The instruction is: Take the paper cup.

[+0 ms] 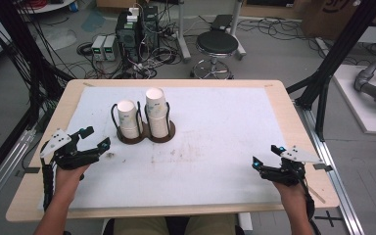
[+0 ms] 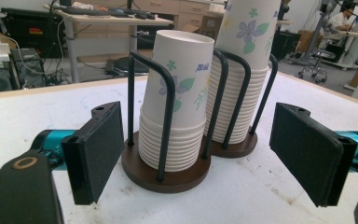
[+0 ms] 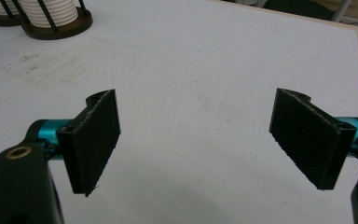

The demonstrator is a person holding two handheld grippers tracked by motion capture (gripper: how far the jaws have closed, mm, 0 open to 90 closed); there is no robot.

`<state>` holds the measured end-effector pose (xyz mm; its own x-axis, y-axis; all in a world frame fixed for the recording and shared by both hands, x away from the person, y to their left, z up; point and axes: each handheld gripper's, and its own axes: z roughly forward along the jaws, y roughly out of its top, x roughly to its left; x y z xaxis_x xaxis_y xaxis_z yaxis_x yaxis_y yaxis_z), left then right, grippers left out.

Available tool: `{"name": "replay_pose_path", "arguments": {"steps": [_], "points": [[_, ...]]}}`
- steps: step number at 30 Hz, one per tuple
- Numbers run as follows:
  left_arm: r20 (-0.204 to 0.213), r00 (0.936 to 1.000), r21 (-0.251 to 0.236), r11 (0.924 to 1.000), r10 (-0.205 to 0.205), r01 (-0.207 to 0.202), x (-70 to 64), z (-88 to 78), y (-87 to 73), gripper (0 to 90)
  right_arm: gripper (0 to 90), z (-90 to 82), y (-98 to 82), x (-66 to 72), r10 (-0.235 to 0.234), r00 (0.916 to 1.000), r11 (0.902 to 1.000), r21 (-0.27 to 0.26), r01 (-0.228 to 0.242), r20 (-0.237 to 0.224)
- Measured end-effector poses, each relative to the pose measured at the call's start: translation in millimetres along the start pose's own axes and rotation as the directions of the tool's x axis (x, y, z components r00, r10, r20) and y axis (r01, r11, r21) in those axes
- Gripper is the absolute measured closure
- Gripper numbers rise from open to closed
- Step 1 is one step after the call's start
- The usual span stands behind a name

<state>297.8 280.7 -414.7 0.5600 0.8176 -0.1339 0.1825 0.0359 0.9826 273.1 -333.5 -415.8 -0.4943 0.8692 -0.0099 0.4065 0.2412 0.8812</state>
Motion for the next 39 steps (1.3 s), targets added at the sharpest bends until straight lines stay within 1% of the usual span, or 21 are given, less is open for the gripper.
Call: {"name": "replay_pose_path", "arguments": {"steps": [2,5,7,8,9,10,11,12,13,14,19,20,21,23,24,25,28,31,32,37,39], "points": [[-0.003,1.0,0.007,1.0,-0.002,0.002,1.0,1.1,-0.5,17.6,16.6,0.0,-0.2,-0.2,0.001,1.0,1.0,0.0,-0.001,0.0],[-0.009,0.9999,0.002,0.9999,-0.013,0.013,2.7,2.0,-0.7,17.1,16.6,-0.5,-1.5,-1.6,0.011,0.9999,0.9999,0.002,-0.011,0.0],[-0.011,0.9999,0.004,1.0,-0.005,0.005,4.1,3.3,0.0,16.9,16.6,-0.4,-2.6,-2.6,0.011,0.9999,0.9999,0.007,-0.011,0.002],[-0.018,0.9998,0.012,0.9999,0.009,-0.009,4.7,3.7,0.8,16.9,16.6,0.0,-2.3,-3.2,0.016,0.9999,0.9999,0.006,-0.016,-0.004],[-0.025,0.9996,0.014,0.9998,0.013,-0.012,4.9,3.2,1.6,16.9,16.6,0.0,-2.3,-3.2,0.016,0.9999,0.9999,0.006,-0.016,-0.004],[-0.025,0.9997,0.015,0.9999,0.006,-0.006,4.8,1.7,2.4,16.8,16.6,0.4,-1.4,-2.4,0.025,0.9996,0.9997,0.007,-0.025,-0.012],[-0.019,0.9998,0.012,0.9999,-0.003,0.004,4.0,-0.2,3.1,16.8,16.6,0.4,-1.4,-2.4,0.025,0.9996,0.9997,0.007,-0.025,-0.012],[-0.013,0.9999,0.01,0.9999,0.001,-0.001,3.0,-2.4,3.6,16.8,16.6,-0.3,-0.5,0.9,0.024,0.9996,0.9997,0.008,-0.024,-0.016],[-0.009,1.0,0.004,1.0,0.001,-0.001,1.5,-3.9,4.2,16.8,16.6,-0.3,-0.5,0.9,0.024,0.9996,0.9997,0.008,-0.024,-0.016],[0.0,1.0,0.0,1.0,-0.003,0.003,1.0,-4.2,5.0,16.8,16.6,-2.0,0.7,5.4,0.014,0.9997,0.9999,0.001,-0.014,-0.02],[0.017,0.9999,0.0,1.0,0.001,-0.001,-0.5,0.3,11.1,16.8,16.6,-3.0,3.3,9.4,0.006,0.9996,1.0,0.001,-0.006,-0.026],[0.019,0.9997,-0.002,0.9999,0.014,-0.014,0.3,2.9,17.1,16.8,16.6,-3.4,4.5,10.2,0.005,0.9996,1.0,0.0,-0.005,-0.027],[0.019,0.9997,-0.002,0.9999,0.014,-0.014,0.3,2.9,17.1,16.8,16.6,-3.4,4.5,10.2,0.005,0.9996,1.0,0.0,-0.005,-0.027],[0.019,0.9996,-0.008,0.9998,0.019,-0.019,3.3,5.9,24.2,16.8,16.6,-2.8,5.0,11.1,0.005,0.9995,1.0,-0.001,-0.005,-0.032],[0.017,0.9997,-0.006,0.9999,0.016,-0.016,6.8,9.8,30.6,16.8,16.6,-0.8,4.7,11.3,-0.001,0.9993,1.0,0.004,0.001,-0.038],[0.017,0.9997,-0.006,0.9999,0.016,-0.016,6.8,9.8,30.6,16.8,16.6,-0.8,4.7,11.3,-0.001,0.9993,1.0,0.004,0.001,-0.038],[0.013,0.9998,0.002,0.9999,0.016,-0.016,10.5,16.7,39.8,16.7,16.6,2.2,3.7,11.6,-0.001,0.9991,0.9998,0.019,0.001,-0.043],[0.032,0.9993,-0.008,0.9998,0.017,-0.017,11.4,24.5,52.0,16.8,16.6,2.9,3.6,11.7,0.0,0.999,0.9998,0.021,0.001,-0.045],[0.045,0.9988,-0.002,0.9998,0.019,-0.019,11.7,27.4,56.5,16.8,16.6,2.6,3.7,12.0,-0.003,0.9989,0.9998,0.02,0.004,-0.046],[0.065,0.9954,0.026,0.997,0.07,-0.072,9.3,44.3,78.5,16.9,16.6,1.4,3.9,14.3,-0.005,0.9988,0.9998,0.018,0.006,-0.05],[0.073,0.9942,0.038,0.996,0.079,-0.082,9.0,52.1,84.7,17.0,16.6,1.5,3.9,14.5,-0.005,0.9988,0.9998,0.02,0.006,-0.049]]}}
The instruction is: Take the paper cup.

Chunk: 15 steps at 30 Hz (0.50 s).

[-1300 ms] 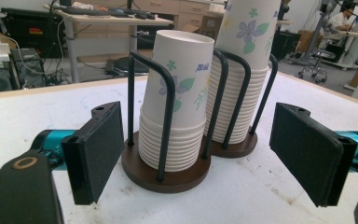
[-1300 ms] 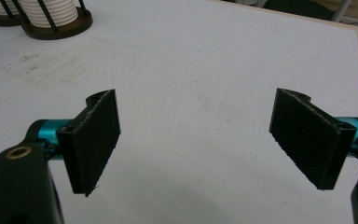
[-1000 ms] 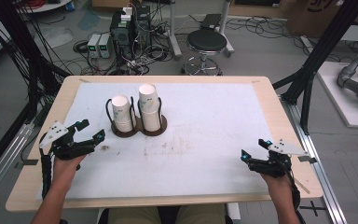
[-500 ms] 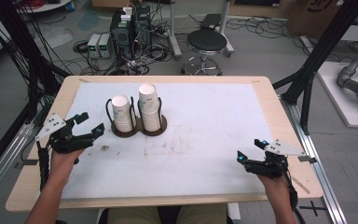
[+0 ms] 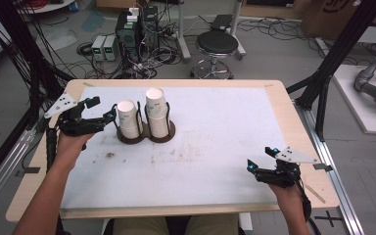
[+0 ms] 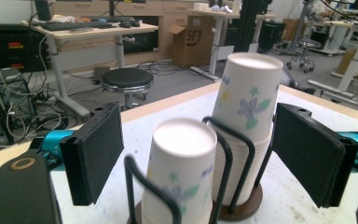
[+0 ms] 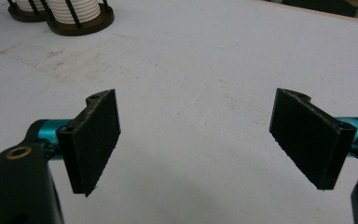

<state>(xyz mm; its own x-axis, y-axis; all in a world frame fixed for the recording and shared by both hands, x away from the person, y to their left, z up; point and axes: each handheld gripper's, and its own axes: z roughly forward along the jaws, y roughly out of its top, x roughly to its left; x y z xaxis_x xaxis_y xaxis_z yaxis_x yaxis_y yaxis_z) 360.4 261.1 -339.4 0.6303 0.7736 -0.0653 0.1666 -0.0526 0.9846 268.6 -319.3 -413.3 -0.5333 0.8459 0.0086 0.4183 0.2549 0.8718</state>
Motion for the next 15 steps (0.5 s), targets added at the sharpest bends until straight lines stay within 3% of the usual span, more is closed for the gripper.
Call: {"name": "replay_pose_path", "arguments": {"steps": [6,15], "points": [[0.013,0.9999,0.058,0.9983,-0.003,0.002,4.0,25.6,3.9,17.0,16.6,0.2,-1.0,-0.8,-0.005,1.0,1.0,0.002,0.005,-0.001],[0.015,0.9999,0.16,0.9871,0.006,-0.008,3.2,53.8,-5.5,19.0,16.7,-1.7,-4.0,-3.5,0.001,1.0,1.0,0.006,-0.001,0.004]]}}
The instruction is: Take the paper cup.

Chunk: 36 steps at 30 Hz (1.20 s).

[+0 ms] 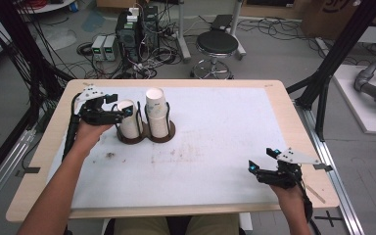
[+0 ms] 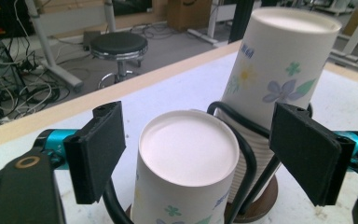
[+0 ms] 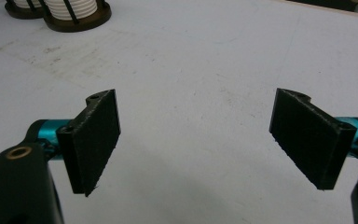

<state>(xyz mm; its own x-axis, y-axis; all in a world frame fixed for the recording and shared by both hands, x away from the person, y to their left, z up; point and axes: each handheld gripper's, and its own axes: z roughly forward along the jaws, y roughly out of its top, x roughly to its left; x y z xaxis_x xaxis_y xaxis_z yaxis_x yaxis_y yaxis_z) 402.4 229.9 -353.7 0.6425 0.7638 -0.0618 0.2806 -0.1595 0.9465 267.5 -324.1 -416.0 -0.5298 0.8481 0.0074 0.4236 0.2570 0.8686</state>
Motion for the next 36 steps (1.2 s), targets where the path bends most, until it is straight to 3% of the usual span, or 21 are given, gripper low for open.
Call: {"name": "replay_pose_path", "arguments": {"steps": [5,13,16,20,27,30,33,36], "points": [[-0.023,0.9997,0.061,0.9981,-0.008,0.01,1.7,6.7,-4.2,21.8,16.6,-0.3,-0.2,1.2,0.002,1.0,1.0,0.001,-0.002,-0.003],[-0.02,0.9998,0.086,0.9963,-0.001,0.002,1.8,11.2,-6.4,24.5,16.7,0.1,-0.3,1.3,0.008,1.0,0.9999,0.008,-0.008,-0.002],[-0.024,0.9997,0.104,0.9946,0.002,0.001,1.7,13.0,-7.7,31.3,16.7,0.0,-0.3,1.0,0.006,1.0,1.0,0.007,-0.006,-0.004],[-0.027,0.9996,0.111,0.9938,0.011,-0.008,2.8,12.9,-7.9,33.2,16.7,-0.3,-0.5,0.7,0.006,1.0,1.0,0.007,-0.006,-0.004],[-0.024,0.9996,0.052,0.9985,-0.016,0.017,5.0,4.6,-1.2,34.8,16.6,-0.1,-0.5,1.5,0.009,0.9999,0.9999,0.007,-0.009,-0.005],[-0.024,0.9996,0.02,0.9997,-0.016,0.017,4.0,-1.4,7.7,35.8,16.6,1.0,0.3,2.3,-0.001,1.0,1.0,0.006,0.001,-0.009],[-0.026,0.9986,-0.011,0.9989,-0.045,0.045,3.5,-8.1,17.6,36.1,16.7,1.6,0.6,2.5,-0.007,0.9999,1.0,0.006,0.007,-0.009],[-0.037,0.9985,-0.029,0.9988,-0.039,0.038,2.9,-14.1,27.3,36.7,16.7,1.9,1.0,3.4,-0.006,0.9999,1.0,0.007,0.006,-0.013]]}}
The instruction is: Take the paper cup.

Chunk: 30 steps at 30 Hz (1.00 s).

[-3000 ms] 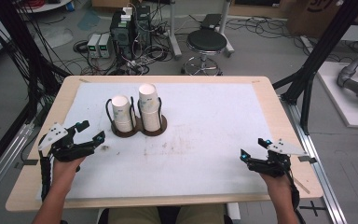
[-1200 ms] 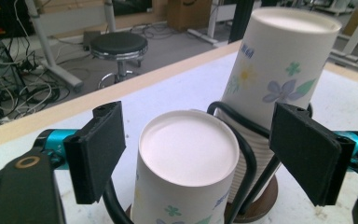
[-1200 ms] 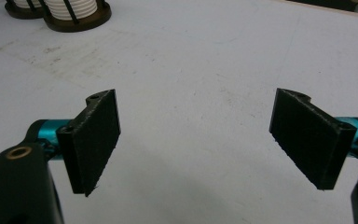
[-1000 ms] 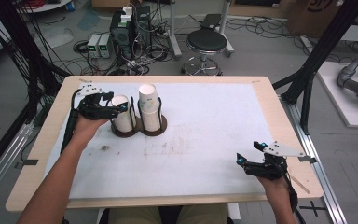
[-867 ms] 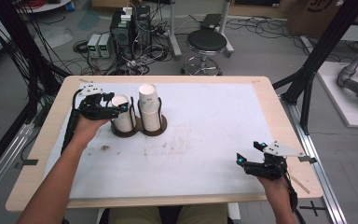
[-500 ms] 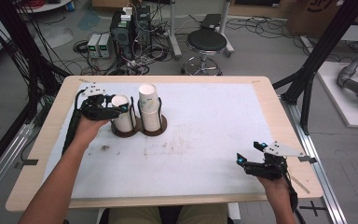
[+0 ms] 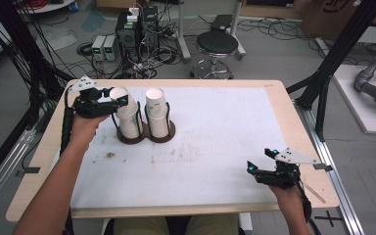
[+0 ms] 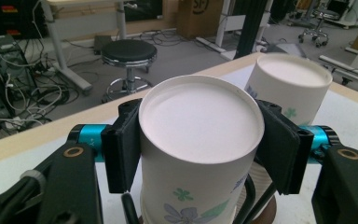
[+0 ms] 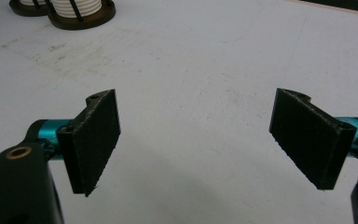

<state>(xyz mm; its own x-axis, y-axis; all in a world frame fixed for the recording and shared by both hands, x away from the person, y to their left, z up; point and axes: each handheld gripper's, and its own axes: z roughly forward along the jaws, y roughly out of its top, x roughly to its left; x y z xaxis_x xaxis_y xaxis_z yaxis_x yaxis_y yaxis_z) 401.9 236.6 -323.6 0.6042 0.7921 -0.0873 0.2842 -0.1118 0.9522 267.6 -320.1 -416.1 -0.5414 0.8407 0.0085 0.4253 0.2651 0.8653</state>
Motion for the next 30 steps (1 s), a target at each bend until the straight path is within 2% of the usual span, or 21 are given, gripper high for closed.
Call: {"name": "replay_pose_path", "arguments": {"steps": [6,11,12,14,17,21,25,30], "points": [[-0.021,0.9998,-0.034,0.9994,-0.003,0.002,-1.3,-11.0,14.2,36.9,16.7,-1.4,-0.1,0.2,0.003,1.0,1.0,-0.002,-0.003,0.001],[-0.011,0.9999,-0.077,0.997,0.006,-0.007,-5.2,-25.4,22.0,36.9,16.6,-1.0,0.1,0.1,0.009,1.0,0.9999,-0.006,-0.009,-0.001],[-0.008,0.9998,-0.096,0.9952,0.016,-0.016,-7.4,-32.3,24.5,36.9,16.7,-0.4,0.4,0.2,0.008,1.0,0.9999,-0.008,-0.008,-0.002],[-0.004,0.9998,-0.102,0.9946,0.019,-0.019,-8.4,-35.8,25.3,36.9,16.6,-0.3,0.6,0.5,0.008,1.0,0.9999,-0.009,-0.008,-0.003],[0.019,0.9996,-0.124,0.992,0.023,-0.021,-12.9,-44.6,24.4,36.9,16.7,-1.7,0.9,2.1,0.008,0.9999,0.9999,-0.011,-0.008,-0.006],[0.05,0.9979,-0.125,0.9916,0.041,-0.034,-19.6,-52.8,19.5,37.0,16.7,-1.5,2.0,2.3,0.017,0.9998,0.9998,-0.014,-0.017,-0.006],[0.083,0.9957,-0.14,0.9897,0.041,-0.029,-25.9,-60.7,14.1,37.1,16.6,0.1,4.3,2.8,0.021,0.9998,0.9997,-0.016,-0.021,-0.001],[0.126,0.991,-0.127,0.9915,0.045,-0.029,-35.9,-63.1,3.8,37.0,16.7,5.0,6.2,4.7,0.013,0.9998,0.9998,-0.013,-0.013,-0.015]]}}
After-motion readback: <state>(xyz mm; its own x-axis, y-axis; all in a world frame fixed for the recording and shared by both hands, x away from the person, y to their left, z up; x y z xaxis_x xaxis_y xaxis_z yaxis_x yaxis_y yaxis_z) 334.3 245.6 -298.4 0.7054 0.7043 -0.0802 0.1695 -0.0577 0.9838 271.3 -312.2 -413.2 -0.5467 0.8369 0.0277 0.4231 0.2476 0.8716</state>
